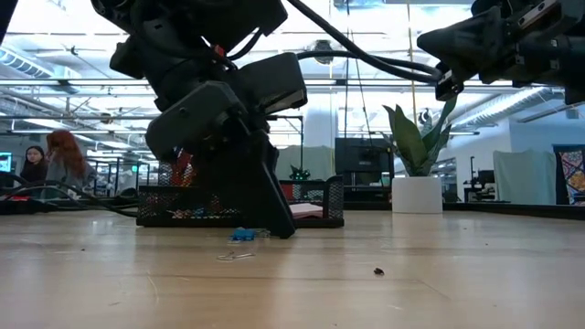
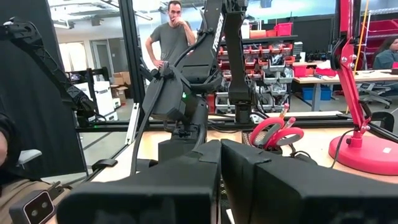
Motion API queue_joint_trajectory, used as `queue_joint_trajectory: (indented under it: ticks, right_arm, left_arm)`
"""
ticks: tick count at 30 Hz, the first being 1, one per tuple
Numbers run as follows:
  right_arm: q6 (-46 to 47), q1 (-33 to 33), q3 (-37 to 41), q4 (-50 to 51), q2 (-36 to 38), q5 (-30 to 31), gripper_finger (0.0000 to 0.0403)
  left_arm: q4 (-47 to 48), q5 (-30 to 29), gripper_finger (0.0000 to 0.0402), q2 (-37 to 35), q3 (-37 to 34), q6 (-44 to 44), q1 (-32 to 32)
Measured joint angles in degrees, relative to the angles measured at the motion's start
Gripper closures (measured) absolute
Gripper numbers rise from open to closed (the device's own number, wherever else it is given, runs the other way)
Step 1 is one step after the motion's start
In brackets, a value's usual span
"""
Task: Pick and place office supplies into organizer
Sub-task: Put the blue binder clip into the desk organizer
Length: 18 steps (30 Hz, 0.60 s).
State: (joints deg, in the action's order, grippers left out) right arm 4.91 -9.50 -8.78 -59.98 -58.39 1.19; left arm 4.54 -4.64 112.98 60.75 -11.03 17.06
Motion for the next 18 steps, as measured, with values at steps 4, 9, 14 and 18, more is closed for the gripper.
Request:
queue_joint_trajectory:
  ticks: [4, 9, 14, 18]
  right_arm:
    - [0.0, 0.0, 0.0, 0.0, 0.0, 0.0, 0.0399]
    - [0.0, 0.0, 0.0, 0.0, 0.0, 0.0, 0.0399]
    - [0.0, 0.0, 0.0, 0.0, 0.0, 0.0, 0.0399]
    - [0.0, 0.0, 0.0, 0.0, 0.0, 0.0, 0.0399]
  left_arm:
    - [1.8, 0.1, 0.0247, -0.6, -0.1, -0.6, 0.1]
    - [3.3, 0.3, 0.0247, -0.7, -0.1, -1.5, 0.0]
    - [3.3, 0.4, 0.0251, -0.7, -0.1, -1.0, 0.0]
    - [3.5, 0.6, 0.0288, -0.7, -0.2, -0.3, 0.0]
